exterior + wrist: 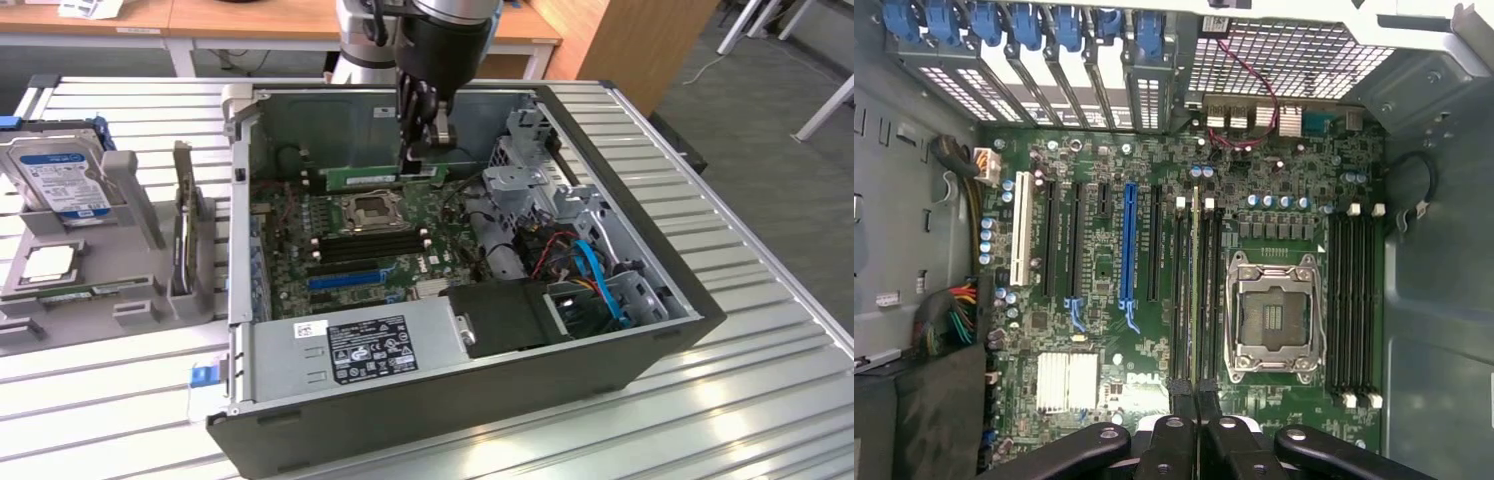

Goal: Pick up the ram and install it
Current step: 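Insert the ram into the slot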

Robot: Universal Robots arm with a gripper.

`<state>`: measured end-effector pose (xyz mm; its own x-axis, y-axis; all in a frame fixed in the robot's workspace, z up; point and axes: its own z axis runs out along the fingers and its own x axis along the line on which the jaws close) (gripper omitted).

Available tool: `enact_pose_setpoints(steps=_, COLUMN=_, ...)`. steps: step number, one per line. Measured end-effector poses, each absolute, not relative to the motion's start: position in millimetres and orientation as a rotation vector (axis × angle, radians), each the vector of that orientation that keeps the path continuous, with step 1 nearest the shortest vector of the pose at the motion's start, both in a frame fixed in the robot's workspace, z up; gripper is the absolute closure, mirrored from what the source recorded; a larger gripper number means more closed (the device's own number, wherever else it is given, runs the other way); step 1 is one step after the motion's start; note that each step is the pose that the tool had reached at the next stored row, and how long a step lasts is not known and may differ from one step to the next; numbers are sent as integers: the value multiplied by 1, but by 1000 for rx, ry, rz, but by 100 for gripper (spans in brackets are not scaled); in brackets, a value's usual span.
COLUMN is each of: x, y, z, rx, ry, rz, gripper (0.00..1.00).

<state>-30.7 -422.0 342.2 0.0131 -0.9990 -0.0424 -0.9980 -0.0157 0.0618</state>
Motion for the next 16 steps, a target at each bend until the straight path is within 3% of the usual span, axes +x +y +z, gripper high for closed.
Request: enact_pose_setpoints(steps=16, x=-31, y=-422, z=335, rx=2226, ry=-2194, rz=-115, gripper=88)
